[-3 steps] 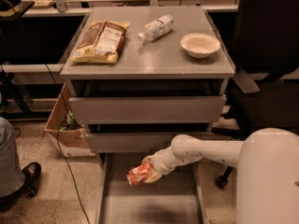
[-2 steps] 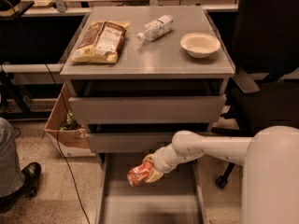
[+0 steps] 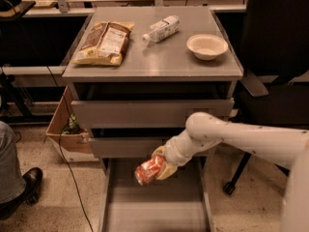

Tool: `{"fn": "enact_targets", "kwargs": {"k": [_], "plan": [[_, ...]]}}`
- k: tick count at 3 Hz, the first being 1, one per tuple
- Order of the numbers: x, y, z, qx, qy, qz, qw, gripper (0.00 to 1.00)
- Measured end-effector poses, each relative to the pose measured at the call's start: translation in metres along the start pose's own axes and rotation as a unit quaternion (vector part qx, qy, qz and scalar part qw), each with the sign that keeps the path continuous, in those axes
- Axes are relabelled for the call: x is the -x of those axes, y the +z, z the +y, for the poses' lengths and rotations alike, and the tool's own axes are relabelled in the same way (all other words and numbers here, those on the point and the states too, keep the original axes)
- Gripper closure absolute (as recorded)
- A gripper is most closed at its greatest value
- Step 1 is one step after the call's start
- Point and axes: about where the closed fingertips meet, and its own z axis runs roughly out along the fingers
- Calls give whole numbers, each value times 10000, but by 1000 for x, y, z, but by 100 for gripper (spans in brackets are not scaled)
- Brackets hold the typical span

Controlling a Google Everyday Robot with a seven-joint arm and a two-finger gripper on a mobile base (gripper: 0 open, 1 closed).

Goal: Pick coke can from bottom drawer and place on counter

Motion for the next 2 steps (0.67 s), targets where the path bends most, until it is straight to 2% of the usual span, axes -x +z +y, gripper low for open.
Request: {"fn": "enact_targets", "kwargs": {"k": [1,2], "plan": [[20,-65,-12,-255,-52,173,9995,100],[47,-118,-24,-565,-91,592,9966,100]]}}
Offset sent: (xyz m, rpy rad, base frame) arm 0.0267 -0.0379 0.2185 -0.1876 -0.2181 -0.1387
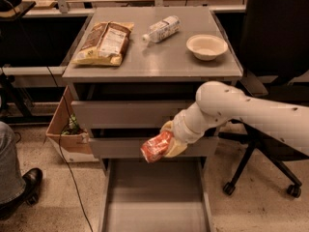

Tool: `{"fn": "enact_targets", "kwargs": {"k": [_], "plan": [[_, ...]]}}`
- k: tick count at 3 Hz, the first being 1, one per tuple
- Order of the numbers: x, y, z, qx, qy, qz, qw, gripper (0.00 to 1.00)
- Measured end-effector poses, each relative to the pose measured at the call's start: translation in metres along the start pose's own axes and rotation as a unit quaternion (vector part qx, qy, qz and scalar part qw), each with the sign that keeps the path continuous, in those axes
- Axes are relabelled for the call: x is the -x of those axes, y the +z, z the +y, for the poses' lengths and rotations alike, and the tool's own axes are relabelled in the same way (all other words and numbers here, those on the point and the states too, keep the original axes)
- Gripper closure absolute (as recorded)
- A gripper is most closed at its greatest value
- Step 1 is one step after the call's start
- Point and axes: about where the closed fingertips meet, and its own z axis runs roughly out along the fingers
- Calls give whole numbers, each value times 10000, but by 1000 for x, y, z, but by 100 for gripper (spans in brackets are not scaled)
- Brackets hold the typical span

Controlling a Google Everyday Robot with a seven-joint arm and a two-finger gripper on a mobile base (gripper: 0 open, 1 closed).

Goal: Pick coke can from bottom drawer and place on counter

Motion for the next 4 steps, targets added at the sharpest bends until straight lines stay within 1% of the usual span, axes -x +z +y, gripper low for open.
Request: {"fn": "enact_targets", "kwargs": {"k": [1,2,3,4], "plan": [[23,-60,-16,-481,99,400,9980,100],[23,-66,-17,-517,127,468,9975,100],[30,-103,-30,-738,88,808,9940,100],[36,-134,-60,-930,52,976,9909,100]]}}
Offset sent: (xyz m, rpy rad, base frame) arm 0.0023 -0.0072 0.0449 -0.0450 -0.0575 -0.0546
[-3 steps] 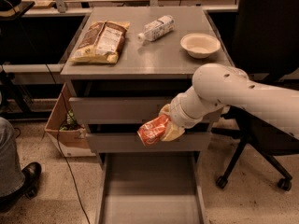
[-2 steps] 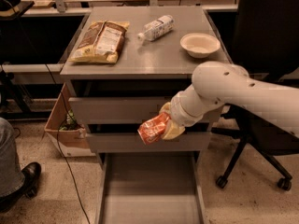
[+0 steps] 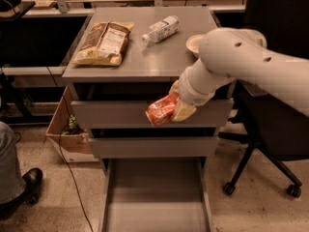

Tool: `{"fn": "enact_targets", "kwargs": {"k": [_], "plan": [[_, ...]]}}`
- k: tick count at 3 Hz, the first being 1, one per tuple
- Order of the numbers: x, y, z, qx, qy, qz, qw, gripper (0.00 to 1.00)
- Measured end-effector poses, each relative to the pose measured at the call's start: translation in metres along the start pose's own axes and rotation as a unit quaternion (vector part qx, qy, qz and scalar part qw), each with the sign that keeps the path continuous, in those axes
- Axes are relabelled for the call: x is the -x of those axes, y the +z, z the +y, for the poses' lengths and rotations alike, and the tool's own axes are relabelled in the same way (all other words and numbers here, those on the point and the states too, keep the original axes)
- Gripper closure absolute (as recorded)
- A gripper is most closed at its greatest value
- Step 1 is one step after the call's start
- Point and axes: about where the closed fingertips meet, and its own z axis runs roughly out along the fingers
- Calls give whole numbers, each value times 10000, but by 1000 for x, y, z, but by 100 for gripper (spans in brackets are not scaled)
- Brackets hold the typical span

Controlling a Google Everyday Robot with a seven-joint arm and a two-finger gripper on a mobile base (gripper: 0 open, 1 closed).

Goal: Pick coke can from bottom drawer and place on counter

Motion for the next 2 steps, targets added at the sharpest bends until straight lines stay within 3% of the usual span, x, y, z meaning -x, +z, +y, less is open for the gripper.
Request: {"fn": "enact_targets", "kwargs": {"k": [1,2], "plan": [[1,-16,-66,-215,58,15,9998,100],[2,-29,-111,-399,128,-33,9991,100]]}}
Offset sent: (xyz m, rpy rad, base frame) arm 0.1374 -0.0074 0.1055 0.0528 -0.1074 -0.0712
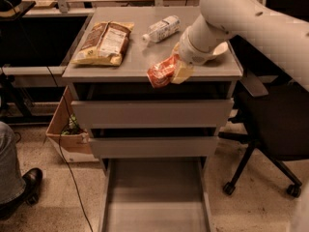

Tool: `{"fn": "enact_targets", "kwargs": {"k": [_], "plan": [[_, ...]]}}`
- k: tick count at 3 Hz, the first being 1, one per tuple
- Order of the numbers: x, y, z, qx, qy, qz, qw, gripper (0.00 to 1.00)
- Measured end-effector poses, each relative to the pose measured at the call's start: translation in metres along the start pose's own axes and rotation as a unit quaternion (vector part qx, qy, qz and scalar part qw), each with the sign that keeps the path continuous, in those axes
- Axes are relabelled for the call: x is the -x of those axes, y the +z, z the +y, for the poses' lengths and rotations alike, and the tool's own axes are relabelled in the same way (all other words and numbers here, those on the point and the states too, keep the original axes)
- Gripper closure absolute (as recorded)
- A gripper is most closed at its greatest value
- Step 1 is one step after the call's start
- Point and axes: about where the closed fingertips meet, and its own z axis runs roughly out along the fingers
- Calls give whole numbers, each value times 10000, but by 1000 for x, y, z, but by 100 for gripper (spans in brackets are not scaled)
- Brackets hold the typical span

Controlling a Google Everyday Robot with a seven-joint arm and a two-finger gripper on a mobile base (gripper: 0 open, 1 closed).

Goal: Pick coke can from bottom drawer and place on counter

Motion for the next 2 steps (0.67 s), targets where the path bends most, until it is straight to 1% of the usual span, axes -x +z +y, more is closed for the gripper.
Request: {"fn": "enact_targets", "kwargs": {"k": [1,2], "plan": [[1,-1,-38,-131,125,-194,9996,100],[6,14,-61,-154,287,-525,9981,100]]}}
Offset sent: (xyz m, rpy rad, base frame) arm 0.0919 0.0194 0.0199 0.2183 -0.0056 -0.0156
